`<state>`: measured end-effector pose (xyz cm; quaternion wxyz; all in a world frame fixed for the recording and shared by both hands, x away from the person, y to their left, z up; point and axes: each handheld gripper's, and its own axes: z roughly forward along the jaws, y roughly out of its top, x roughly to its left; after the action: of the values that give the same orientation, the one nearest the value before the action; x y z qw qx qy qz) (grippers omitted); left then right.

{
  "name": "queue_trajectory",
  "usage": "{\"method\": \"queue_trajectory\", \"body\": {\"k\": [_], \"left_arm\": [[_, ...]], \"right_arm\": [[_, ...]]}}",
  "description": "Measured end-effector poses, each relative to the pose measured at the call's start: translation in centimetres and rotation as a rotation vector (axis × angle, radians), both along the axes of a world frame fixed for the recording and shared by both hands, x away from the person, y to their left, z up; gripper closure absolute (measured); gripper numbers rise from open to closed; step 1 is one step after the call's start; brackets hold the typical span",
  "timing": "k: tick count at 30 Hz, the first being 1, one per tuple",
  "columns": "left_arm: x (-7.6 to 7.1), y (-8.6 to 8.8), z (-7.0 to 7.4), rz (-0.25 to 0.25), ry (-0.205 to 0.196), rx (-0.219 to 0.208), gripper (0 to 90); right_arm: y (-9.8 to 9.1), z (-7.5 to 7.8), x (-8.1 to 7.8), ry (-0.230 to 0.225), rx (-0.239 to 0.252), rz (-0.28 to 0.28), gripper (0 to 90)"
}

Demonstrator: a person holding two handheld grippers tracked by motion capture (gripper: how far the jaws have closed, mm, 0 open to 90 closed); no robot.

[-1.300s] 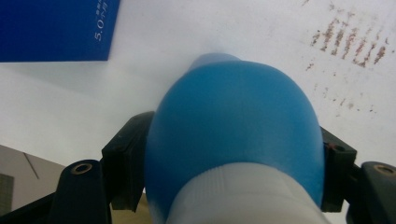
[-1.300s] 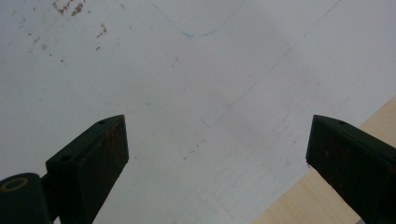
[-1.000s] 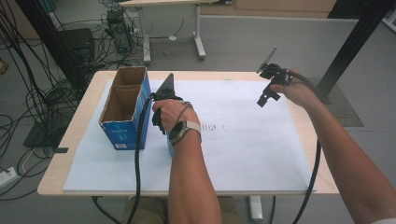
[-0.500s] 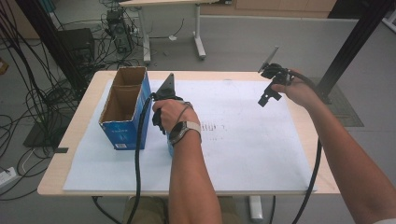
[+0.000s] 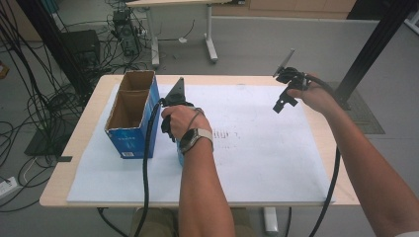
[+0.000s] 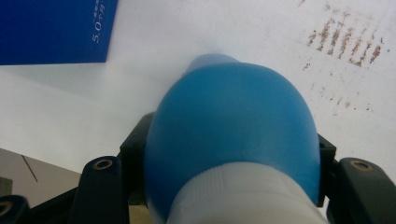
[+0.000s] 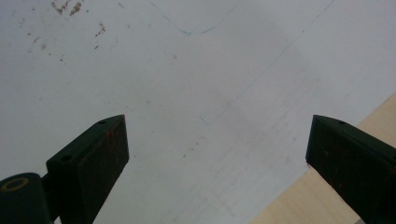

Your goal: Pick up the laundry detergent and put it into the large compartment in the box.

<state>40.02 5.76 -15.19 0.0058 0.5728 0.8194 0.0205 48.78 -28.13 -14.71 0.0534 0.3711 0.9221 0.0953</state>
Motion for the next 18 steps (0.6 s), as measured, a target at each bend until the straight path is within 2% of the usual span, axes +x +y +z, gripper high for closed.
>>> {"method": "queue_trajectory", "body": {"k": [18], "left_arm": [[0.11,0.07,-0.01,-0.009,0.005,-0.002,38.4]], "right_arm": [[0.07,-0.01,0.03,0.002,-0.003,-0.008,5.8]]}}
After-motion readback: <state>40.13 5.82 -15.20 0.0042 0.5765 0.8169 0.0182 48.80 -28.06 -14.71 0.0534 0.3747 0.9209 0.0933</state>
